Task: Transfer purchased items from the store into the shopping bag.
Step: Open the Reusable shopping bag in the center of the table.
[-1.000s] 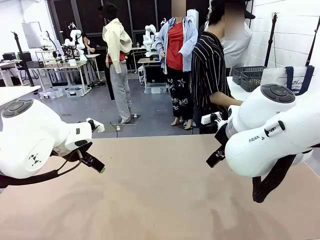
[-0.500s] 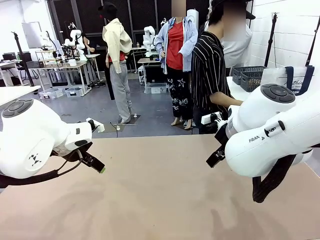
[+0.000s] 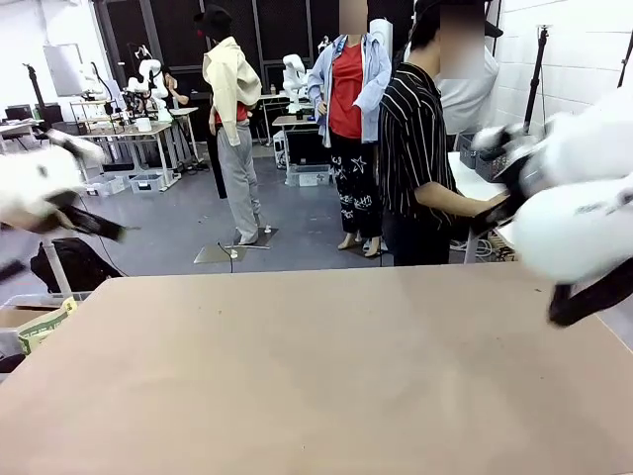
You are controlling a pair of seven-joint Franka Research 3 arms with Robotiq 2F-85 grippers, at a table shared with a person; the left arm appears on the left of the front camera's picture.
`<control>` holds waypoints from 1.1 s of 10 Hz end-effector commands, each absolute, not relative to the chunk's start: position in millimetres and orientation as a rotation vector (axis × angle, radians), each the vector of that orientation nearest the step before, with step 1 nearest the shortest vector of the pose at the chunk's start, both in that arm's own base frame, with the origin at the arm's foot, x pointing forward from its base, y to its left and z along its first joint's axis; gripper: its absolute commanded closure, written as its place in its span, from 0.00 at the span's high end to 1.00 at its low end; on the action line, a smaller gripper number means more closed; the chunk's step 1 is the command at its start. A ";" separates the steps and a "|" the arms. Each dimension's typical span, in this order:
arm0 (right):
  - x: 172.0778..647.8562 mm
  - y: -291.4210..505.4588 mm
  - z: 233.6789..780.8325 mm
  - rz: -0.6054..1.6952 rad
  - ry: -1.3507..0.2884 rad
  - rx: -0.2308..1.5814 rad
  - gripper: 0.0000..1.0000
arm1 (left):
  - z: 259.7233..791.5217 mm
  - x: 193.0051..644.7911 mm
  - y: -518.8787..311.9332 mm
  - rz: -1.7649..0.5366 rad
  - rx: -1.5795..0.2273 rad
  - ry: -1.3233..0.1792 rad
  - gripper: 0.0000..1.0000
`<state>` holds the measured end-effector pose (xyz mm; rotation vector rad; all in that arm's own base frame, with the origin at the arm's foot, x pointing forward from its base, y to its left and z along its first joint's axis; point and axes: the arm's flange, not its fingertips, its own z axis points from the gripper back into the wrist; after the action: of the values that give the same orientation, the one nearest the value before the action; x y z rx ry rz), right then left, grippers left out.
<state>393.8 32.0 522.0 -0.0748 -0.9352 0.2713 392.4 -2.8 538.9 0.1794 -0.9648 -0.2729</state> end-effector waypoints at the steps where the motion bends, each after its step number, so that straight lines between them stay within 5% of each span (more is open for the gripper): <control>1: 361.4 -49.4 514.8 0.021 -1.000 -0.094 1.00 | 496.4 336.3 60.2 -0.056 0.270 -0.912 1.00; 4: 331.5 -189.3 474.6 -0.369 -0.958 -0.029 1.00 | 441.0 308.1 161.8 0.204 0.275 -0.712 1.00; 6: 308.3 -223.6 435.9 -0.446 -0.955 0.088 1.00 | 408.4 282.4 196.8 0.343 0.127 -0.742 1.00; 7: 311.0 -222.8 425.1 -0.441 -0.960 0.106 1.00 | 408.7 282.7 197.1 0.350 0.103 -0.771 1.00; 8: 332.3 -245.4 476.5 -0.455 -0.904 0.013 1.00 | 459.2 345.0 230.6 0.287 0.209 -0.682 1.00; 11: 332.3 -245.4 476.5 -0.455 -0.904 0.013 1.00 | 459.2 345.0 230.6 0.287 0.209 -0.682 1.00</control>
<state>334.4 -246.0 473.8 0.0257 -0.9114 -0.4512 348.3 230.2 457.5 0.1927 -0.6920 0.2905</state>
